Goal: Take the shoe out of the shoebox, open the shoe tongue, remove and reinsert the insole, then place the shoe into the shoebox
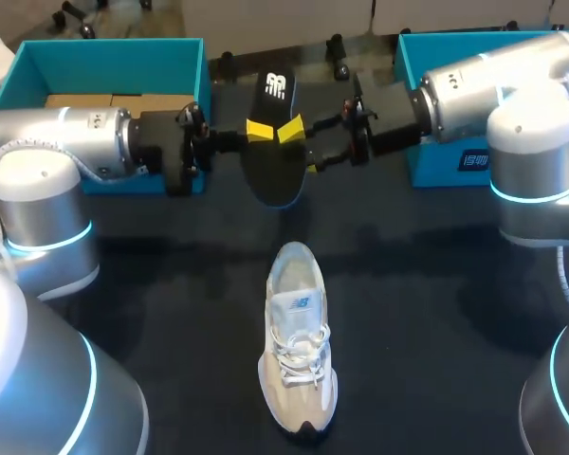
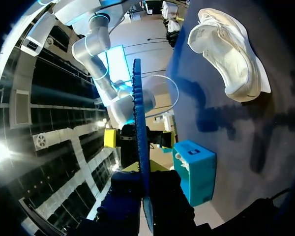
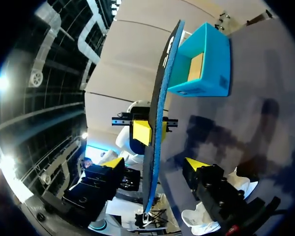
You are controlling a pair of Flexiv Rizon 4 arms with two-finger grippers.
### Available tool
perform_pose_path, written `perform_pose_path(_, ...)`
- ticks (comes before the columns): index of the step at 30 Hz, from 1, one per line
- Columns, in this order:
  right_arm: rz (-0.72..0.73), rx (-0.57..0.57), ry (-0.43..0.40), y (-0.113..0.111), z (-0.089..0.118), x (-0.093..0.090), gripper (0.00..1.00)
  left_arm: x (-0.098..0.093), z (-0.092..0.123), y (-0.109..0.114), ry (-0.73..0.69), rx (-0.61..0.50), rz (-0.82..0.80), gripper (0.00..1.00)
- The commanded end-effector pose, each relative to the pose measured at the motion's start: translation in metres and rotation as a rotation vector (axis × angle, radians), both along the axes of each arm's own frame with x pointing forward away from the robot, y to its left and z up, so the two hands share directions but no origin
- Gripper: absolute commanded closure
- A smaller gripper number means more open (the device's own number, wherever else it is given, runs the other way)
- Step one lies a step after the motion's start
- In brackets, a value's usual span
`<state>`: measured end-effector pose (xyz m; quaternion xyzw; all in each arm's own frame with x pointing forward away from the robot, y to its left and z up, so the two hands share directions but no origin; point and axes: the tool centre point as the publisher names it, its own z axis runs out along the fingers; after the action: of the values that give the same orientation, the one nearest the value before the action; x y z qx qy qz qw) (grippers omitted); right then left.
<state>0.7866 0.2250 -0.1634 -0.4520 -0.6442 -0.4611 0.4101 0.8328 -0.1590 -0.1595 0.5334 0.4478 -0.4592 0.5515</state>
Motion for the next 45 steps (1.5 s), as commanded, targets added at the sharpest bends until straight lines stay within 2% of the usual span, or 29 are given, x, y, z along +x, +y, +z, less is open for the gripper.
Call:
perform_pose_path(1, 0.012, -0.001, -0.007, 0.0053, -0.0029, 0.0013, 0.35, 0.0037, -0.0007, -0.0056, -0.007, -0.002, 0.006, 1.0)
perform_pose_path(6, 0.016, 0.005, -0.005, 0.0081, -0.0061, 0.0006, 0.49, 0.0034, 0.0008, -0.009, -0.028, -0.006, 0.018, 1.0)
perform_pose_path(11, 0.02, 0.009, -0.004, 0.01, -0.0074, -0.0002, 0.57, 0.005, 0.0007, -0.011, -0.032, -0.006, 0.017, 1.0)
perform_pose_path(18, 0.015, 0.015, -0.006, 0.0078, -0.0088, -0.0003, 0.62, 0.0069, 0.0002, -0.0118, -0.034, -0.005, 0.02, 1.0)
perform_pose_path(30, 0.012, 0.02, -0.011, 0.0037, -0.0084, 0.0021, 0.64, 0.009, -0.0005, -0.0103, -0.034, -0.001, 0.017, 1.0)
perform_pose_path(36, 0.011, 0.023, -0.008, 0.0026, -0.0099, 0.0033, 0.69, 0.0083, -0.0006, -0.0112, -0.035, -0.001, 0.013, 1.0)
perform_pose_path(39, 0.006, 0.032, -0.011, 0.0024, -0.0106, 0.0033, 0.77, 0.0085, -0.001, -0.0117, -0.033, -0.001, 0.015, 1.0)
perform_pose_path(41, 0.006, 0.034, -0.012, 0.0029, -0.0111, 0.0034, 0.87, 0.0084, -0.0011, -0.0119, -0.034, -0.001, 0.017, 1.0)
perform_pose_path(42, 0.005, 0.034, -0.012, 0.003, -0.0112, 0.0034, 0.96, 0.0081, -0.0013, -0.0122, -0.034, -0.001, 0.018, 1.0)
perform_pose_path(43, 0.004, 0.035, -0.012, 0.0032, -0.0113, 0.0033, 1.0, 0.0079, -0.0018, -0.0125, -0.035, -0.001, 0.019, 1.0)
perform_pose_path(45, 0.0, 0.038, -0.011, 0.0036, -0.0117, 0.0033, 1.0, 0.0081, -0.0029, -0.0127, -0.035, 0.003, 0.023, 1.0)
